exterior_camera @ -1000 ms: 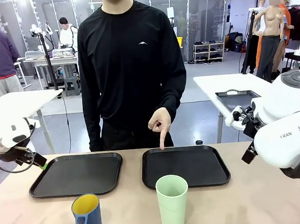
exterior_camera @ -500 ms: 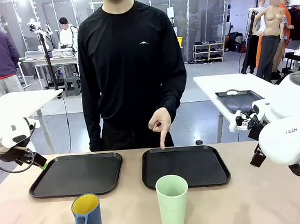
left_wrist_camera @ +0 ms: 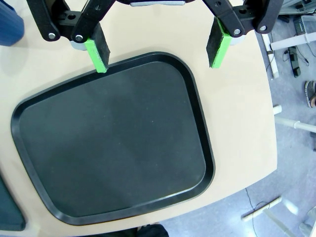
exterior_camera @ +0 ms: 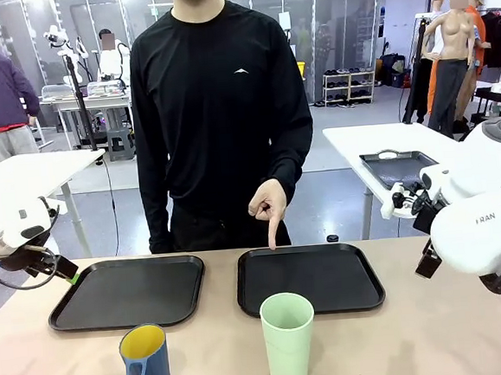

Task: Sort and store the cups by type.
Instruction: Pick up the Reusable plastic cup.

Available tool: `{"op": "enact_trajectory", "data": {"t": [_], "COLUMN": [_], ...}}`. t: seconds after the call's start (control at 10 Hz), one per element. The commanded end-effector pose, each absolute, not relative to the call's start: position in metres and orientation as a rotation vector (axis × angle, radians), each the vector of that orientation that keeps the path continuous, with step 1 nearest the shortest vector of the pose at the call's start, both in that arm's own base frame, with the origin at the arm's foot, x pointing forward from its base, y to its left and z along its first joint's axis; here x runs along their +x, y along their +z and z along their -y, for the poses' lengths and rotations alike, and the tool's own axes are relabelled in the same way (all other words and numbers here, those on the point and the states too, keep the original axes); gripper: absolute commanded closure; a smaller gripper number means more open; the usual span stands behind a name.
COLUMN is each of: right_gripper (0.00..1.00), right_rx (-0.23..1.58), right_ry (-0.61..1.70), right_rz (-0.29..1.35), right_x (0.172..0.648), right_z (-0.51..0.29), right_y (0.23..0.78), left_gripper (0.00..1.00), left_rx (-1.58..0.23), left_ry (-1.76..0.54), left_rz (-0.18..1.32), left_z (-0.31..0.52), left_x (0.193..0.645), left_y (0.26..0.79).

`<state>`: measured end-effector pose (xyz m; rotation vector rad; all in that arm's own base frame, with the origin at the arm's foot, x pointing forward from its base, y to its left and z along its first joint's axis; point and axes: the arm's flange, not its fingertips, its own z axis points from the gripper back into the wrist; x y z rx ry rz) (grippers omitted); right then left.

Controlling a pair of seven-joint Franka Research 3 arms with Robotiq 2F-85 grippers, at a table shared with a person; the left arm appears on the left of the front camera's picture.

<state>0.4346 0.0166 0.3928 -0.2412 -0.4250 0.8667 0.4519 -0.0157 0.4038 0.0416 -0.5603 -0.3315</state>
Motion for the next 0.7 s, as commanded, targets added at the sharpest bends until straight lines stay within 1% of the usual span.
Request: {"op": "enact_trajectory", "data": {"t": [0.0,0.3,0.4,0.6], "right_gripper": [0.00,0.00,0.00,0.00], "right_rx": [-0.179,0.013,0.061,0.095], "right_ry": [1.007,1.173,1.188,1.233], "right_rz": [0.404,0.506,0.524,0.593], "right_x": [0.412,0.406,0.405,0.396], "right_z": [0.015,0.024,0.025,0.036], "right_y": [0.372,0.341,0.331,0.325], "left_gripper": [0.00,0.00,0.00,0.00], "left_rx": [0.049,0.049,0.049,0.049], "left_ry": [-0.339,-0.339,-0.339,-0.339], "left_rz": [0.560,0.560,0.560,0.560], "left_z": [0.013,0.013,0.013,0.013], "left_x": [0.452,0.452,0.452,0.452], "left_y": [0.404,0.404,0.404,0.404]}}
